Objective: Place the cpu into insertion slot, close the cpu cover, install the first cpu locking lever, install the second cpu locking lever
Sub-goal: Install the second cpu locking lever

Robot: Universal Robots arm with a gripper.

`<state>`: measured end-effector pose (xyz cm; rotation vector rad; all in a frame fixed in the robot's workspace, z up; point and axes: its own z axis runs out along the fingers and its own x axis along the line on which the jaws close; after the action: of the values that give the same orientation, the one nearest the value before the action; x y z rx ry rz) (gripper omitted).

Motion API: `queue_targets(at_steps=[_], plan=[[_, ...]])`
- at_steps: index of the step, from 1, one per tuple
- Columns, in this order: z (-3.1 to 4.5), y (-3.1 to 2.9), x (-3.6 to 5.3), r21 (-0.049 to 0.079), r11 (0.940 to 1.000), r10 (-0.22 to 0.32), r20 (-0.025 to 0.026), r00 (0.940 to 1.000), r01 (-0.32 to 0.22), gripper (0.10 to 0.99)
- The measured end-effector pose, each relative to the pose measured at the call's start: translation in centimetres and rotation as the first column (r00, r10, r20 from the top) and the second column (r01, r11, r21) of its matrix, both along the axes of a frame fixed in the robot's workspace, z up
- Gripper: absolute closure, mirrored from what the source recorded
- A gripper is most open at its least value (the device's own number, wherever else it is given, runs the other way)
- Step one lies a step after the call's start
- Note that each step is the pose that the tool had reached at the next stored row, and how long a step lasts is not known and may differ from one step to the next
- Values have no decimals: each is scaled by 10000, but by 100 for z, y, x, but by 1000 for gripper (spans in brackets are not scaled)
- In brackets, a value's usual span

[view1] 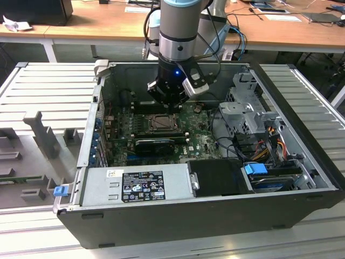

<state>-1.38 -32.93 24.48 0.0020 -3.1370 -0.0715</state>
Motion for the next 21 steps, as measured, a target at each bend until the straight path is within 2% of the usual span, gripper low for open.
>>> queue_targets(at_steps=[3,5,11,15,21], plan=[[0,-88,0,1,10000,0,1,10000,0,980],[0,-179,0,0,10000,1,0,10000,-1,980],[0,-316,0,1,10000,1,1,10000,-1,980],[-1,-354,0,5,10000,0,1,10000,0,980],[-49,-369,-94,222,9994,265,2,9996,-265,980]])
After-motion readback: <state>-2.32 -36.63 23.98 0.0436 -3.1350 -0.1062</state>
